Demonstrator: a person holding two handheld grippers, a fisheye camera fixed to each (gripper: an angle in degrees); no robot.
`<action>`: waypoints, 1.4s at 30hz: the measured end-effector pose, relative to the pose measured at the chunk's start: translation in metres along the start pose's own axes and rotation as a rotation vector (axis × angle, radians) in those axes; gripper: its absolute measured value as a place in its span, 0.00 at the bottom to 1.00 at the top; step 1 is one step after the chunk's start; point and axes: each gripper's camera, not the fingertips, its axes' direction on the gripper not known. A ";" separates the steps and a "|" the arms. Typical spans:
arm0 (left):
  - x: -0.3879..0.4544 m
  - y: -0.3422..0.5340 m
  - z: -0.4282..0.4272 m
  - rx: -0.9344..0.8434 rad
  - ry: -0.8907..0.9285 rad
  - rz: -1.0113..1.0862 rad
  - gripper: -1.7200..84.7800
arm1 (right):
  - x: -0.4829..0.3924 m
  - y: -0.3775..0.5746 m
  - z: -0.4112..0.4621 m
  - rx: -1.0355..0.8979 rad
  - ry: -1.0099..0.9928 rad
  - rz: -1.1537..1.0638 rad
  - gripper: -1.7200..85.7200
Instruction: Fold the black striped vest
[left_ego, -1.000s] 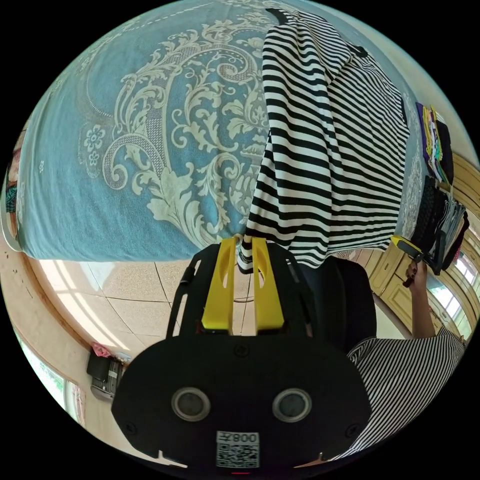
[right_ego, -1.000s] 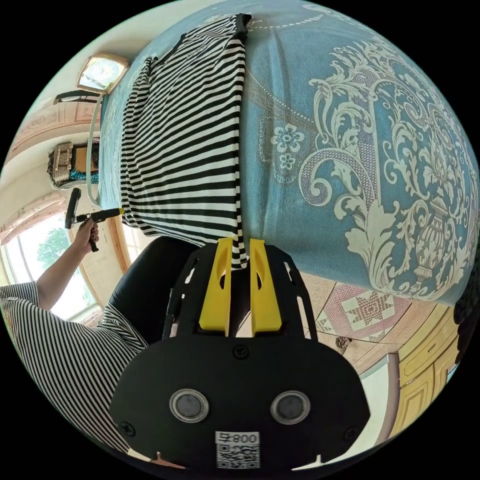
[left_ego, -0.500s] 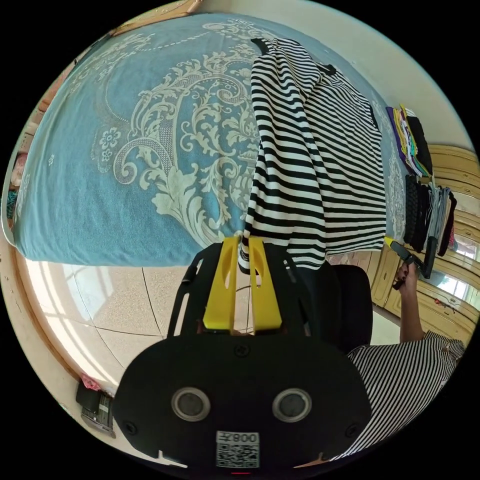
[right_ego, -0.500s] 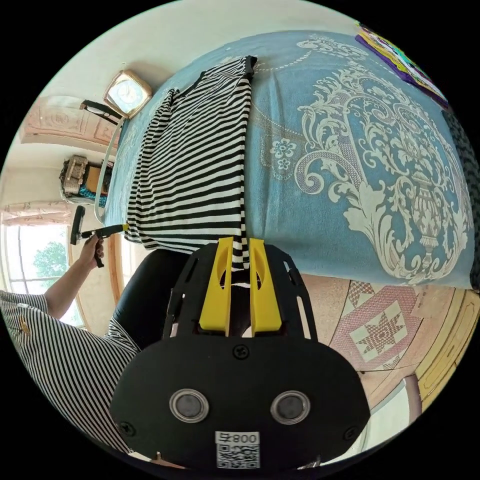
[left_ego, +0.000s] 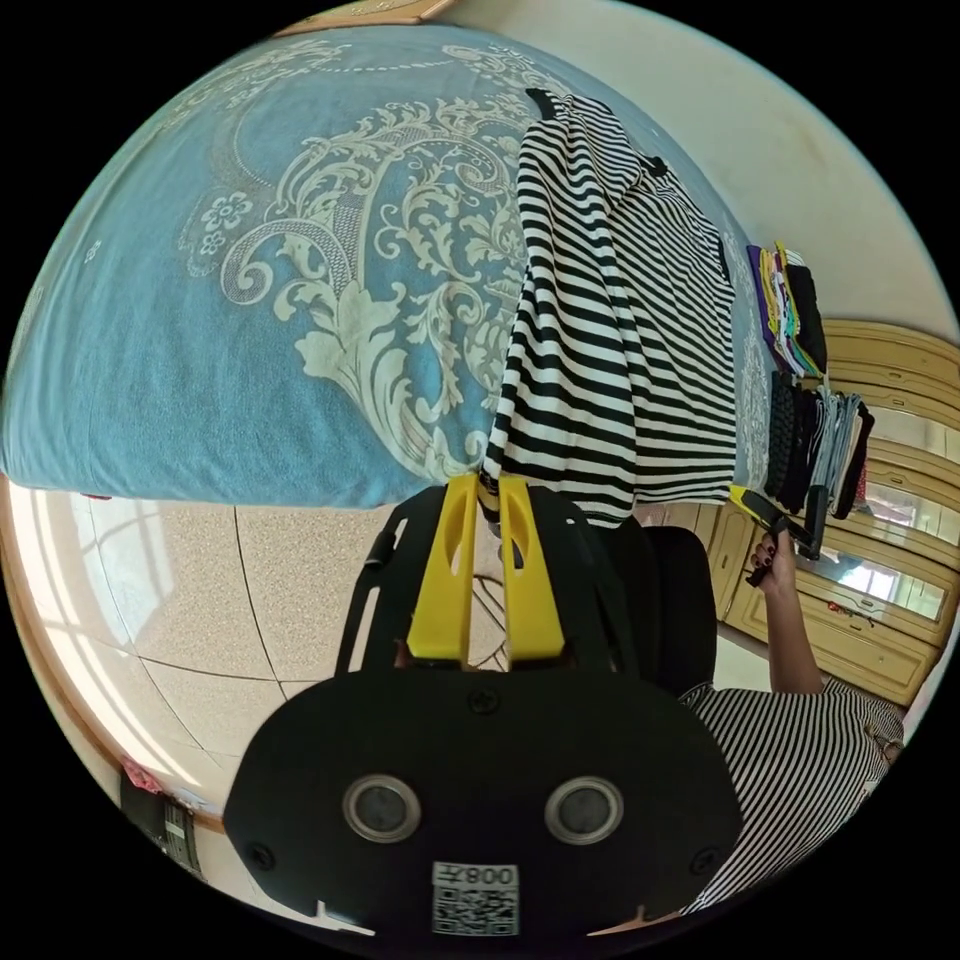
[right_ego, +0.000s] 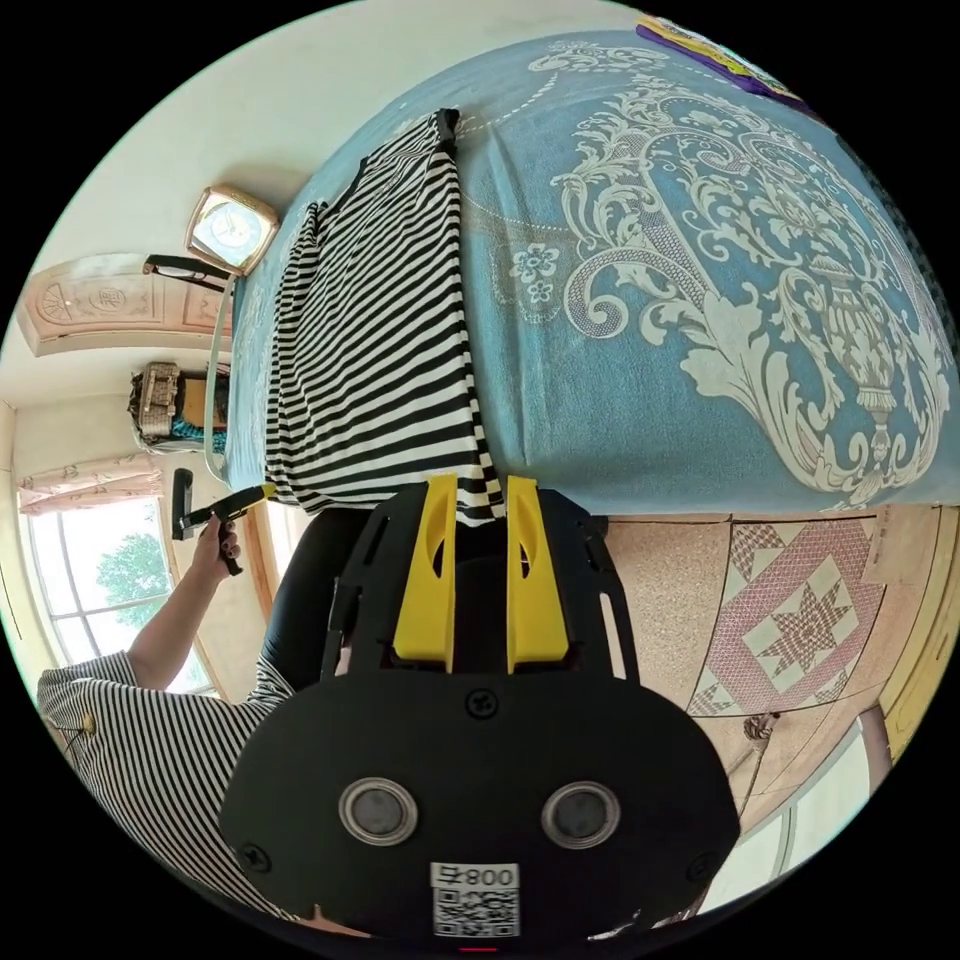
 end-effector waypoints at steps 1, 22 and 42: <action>-0.003 0.003 0.003 -0.015 0.000 0.011 0.06 | 0.000 0.001 0.001 -0.001 0.025 0.000 0.09; -0.059 0.063 -0.026 0.290 0.352 0.071 0.04 | 0.035 0.000 -0.040 0.077 -0.172 -0.134 0.03; 0.019 0.188 -0.199 0.711 0.274 0.586 0.04 | -0.018 0.086 -0.228 0.557 -0.147 -0.455 0.03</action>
